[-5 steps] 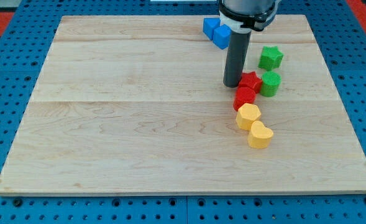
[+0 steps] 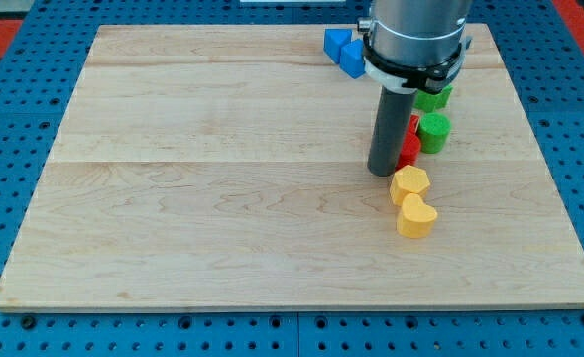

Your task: Move the red circle into the green circle towards the right center

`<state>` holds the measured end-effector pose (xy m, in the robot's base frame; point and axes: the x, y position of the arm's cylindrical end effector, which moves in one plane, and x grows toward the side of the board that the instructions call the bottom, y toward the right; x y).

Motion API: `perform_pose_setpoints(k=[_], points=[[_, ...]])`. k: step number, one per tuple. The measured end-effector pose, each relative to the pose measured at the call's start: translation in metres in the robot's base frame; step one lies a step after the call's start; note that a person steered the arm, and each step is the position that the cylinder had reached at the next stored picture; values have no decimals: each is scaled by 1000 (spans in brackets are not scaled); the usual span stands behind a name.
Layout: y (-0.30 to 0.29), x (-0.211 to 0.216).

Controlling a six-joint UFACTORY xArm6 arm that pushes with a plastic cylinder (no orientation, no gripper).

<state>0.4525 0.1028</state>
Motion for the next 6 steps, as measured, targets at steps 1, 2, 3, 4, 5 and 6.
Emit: perform_pose_setpoints(k=[1,2,3,4,5,6], points=[[13,-7],[22,-15],[33,-18],[36,-11],[36,-9],[36,-10]])
